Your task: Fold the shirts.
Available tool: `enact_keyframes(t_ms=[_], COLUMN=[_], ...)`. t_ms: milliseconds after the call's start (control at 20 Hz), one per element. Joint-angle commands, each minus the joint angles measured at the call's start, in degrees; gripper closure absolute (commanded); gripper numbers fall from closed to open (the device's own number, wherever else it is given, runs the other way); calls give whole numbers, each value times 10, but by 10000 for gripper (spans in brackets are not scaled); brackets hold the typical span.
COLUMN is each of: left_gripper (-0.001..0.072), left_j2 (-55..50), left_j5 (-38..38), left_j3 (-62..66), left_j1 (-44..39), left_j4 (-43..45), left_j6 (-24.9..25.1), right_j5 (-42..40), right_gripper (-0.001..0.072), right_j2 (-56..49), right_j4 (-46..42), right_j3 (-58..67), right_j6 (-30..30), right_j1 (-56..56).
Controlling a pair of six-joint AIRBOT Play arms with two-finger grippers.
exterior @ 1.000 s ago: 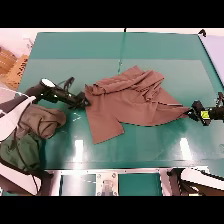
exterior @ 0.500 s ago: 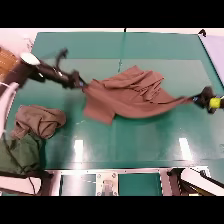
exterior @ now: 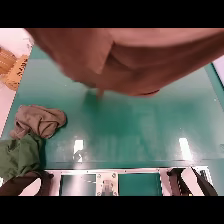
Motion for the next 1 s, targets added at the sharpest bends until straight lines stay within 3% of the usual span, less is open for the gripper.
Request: enact_keyframes(t_ms=[0,300,500,750,950], left_gripper=[685,685,684,684,684], left_j2=[104,124,85,-67,-256], left_j5=[59,28,29,83,129], left_j3=[34,-12,-142,-292,-318], left_j1=[1,1,1,-21,-46], left_j4=[59,77,80,73,70], left_j6=[-8,-16,-17,6,15], right_j5=[-87,-58,-42,-121,-215], right_gripper=[694,694,694,694,694], right_j2=[38,36,35,-32,-191], right_j4=[-12,-100,-102,-102,-101], right_j3=[106,111,-26,-291,-365], right_j6=[4,23,-9,-109,-135], right_j1=[-19,-18,-4,116,171])
